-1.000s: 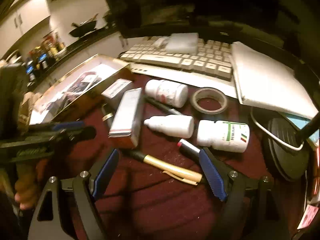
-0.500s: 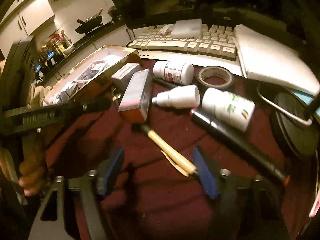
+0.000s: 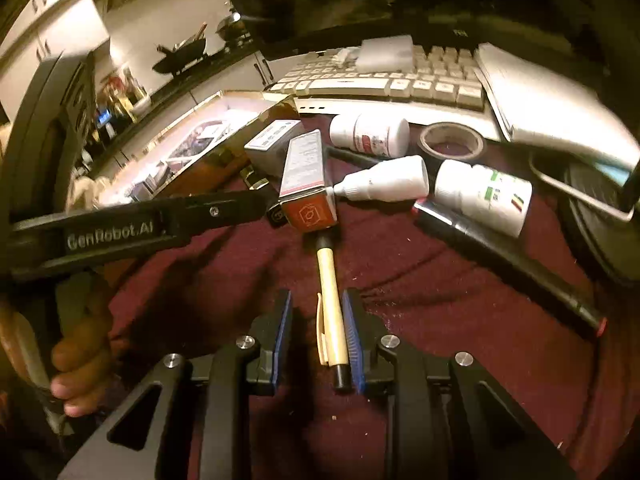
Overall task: Organize objects
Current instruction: 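Move both grippers back to the cloth and grasp the yellow pen with the right gripper, then grasp the white rectangular box with the left gripper while the right gripper holds the pen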
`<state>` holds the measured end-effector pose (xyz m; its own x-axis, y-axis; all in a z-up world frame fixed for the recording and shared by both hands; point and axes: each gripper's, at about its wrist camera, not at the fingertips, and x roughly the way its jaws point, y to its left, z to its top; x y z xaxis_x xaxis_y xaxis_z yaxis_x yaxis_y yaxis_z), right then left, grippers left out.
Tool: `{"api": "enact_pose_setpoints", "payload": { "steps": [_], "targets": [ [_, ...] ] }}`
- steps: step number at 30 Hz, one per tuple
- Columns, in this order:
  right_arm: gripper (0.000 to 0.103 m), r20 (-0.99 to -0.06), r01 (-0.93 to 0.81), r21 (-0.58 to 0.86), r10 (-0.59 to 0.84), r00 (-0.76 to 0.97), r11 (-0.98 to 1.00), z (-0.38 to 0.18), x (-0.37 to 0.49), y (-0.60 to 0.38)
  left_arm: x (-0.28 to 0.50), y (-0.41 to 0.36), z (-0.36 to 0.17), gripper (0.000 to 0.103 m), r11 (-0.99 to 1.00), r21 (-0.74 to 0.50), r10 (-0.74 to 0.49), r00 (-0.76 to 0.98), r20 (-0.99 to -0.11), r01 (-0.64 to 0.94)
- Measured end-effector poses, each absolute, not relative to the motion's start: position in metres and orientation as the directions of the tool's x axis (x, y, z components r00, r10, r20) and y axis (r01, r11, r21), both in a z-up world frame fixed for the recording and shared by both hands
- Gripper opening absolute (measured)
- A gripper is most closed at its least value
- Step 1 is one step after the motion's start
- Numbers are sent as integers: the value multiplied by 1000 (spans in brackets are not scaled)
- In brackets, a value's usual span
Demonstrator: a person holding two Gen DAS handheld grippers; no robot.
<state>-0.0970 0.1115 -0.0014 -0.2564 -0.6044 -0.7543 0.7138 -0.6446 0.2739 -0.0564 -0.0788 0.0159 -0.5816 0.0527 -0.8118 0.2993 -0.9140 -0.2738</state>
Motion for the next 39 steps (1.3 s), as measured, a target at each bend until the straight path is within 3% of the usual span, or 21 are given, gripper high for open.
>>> {"api": "enact_pose_setpoints", "payload": {
  "steps": [3, 6, 15, 20, 24, 28, 39],
  "targets": [
    [25, -764, 721, 227, -579, -284, -655, 0, -89, 115, -59, -74, 22, 46, -917, -278, 58, -595, -801, 286],
    [13, -759, 701, 213, -567, -320, -681, -3, -80, 129, -65, -64, 24, 46, -928, -262, 56, -596, -801, 264],
    [13, -741, 660, 253, -581, -339, -708, -4, -70, 150, -92, -46, 25, 47, -935, -239, 56, -557, -829, 261],
    [13, -737, 662, 255, -585, -338, -704, -4, -69, 149, -113, -33, 16, 47, -953, -134, -23, -510, -860, 270],
    [13, -734, 664, 264, -592, -332, -700, -4, -69, 150, -114, -48, 5, 47, -938, -177, 7, -492, -870, 299],
    [13, -727, 659, 294, -609, -316, -693, -5, -73, 151, -98, -59, 2, 27, -947, -158, -8, -512, -859, 281],
    [14, -723, 659, 313, -621, -302, -684, -4, -77, 149, -18, -47, 5, 26, -978, -78, -29, -499, -866, 192]
  ]
}}
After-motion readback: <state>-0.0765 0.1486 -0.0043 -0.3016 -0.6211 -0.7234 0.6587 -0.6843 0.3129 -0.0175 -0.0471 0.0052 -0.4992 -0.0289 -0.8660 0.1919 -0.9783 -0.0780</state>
